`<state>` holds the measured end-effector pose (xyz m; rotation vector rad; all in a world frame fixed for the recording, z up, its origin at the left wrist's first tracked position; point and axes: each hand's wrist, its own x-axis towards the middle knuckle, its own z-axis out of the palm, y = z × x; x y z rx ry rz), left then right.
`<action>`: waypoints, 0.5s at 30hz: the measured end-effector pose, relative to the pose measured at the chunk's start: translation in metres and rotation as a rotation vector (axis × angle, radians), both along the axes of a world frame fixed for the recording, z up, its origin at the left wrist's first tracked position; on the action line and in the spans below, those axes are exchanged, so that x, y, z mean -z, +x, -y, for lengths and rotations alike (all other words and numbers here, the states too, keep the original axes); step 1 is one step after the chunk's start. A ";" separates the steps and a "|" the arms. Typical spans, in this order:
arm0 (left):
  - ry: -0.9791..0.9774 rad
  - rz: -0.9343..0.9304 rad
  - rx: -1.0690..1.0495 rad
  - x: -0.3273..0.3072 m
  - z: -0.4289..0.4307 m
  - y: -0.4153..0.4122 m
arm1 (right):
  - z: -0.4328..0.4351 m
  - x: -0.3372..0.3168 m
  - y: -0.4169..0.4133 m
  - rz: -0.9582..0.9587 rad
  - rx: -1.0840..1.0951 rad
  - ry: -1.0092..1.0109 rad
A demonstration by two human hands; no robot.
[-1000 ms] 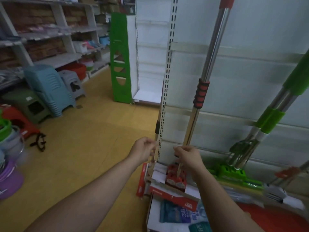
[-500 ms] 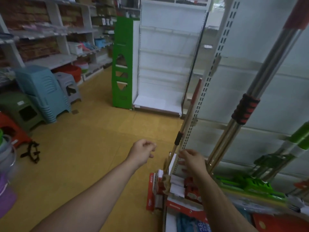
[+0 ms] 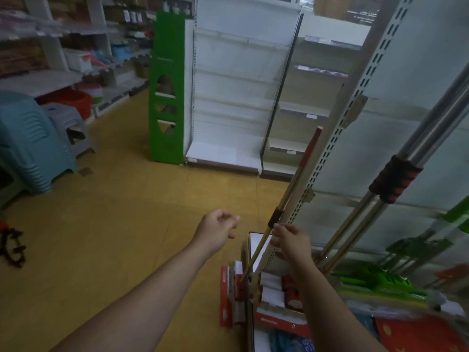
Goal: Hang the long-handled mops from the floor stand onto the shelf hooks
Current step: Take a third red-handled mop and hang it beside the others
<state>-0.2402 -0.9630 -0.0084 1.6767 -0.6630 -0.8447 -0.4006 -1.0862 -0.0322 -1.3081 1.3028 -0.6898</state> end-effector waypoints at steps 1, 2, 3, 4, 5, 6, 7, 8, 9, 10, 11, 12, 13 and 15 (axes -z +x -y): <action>0.006 0.007 0.007 0.001 0.006 0.004 | 0.007 0.003 0.005 0.006 0.005 0.004; 0.015 0.016 0.012 0.002 0.013 0.008 | 0.014 0.006 0.010 0.012 0.007 0.006; 0.025 0.026 0.017 0.002 0.022 0.013 | 0.022 0.009 0.014 0.017 0.009 0.007; 0.035 0.035 0.022 0.003 0.031 0.018 | 0.031 0.012 0.019 0.026 0.013 0.009; 0.044 0.046 0.027 0.004 0.042 0.023 | 0.041 0.014 0.023 0.039 0.020 0.013; 0.051 0.059 0.033 0.004 0.053 0.027 | 0.051 0.016 0.028 0.057 0.027 0.016; 0.056 0.072 0.041 0.004 0.065 0.032 | 0.062 0.018 0.032 0.071 0.032 0.019; 0.061 0.085 0.048 0.004 0.078 0.036 | 0.073 0.019 0.036 0.080 0.035 0.021; 0.068 0.094 0.054 0.004 0.091 0.039 | 0.084 0.020 0.040 0.083 0.038 0.022; 0.078 0.101 0.063 0.003 0.105 0.041 | 0.093 0.020 0.043 0.082 0.041 0.023; 0.085 0.110 0.074 0.002 0.118 0.043 | 0.102 0.021 0.044 0.079 0.046 0.021; 0.090 0.120 0.087 0.003 0.131 0.043 | 0.110 0.022 0.045 0.075 0.049 0.014; 0.093 0.131 0.100 0.004 0.144 0.043 | 0.116 0.023 0.045 0.070 0.053 0.004; 0.102 0.146 0.127 0.008 0.169 0.042 | 0.129 0.023 0.044 0.045 0.058 -0.018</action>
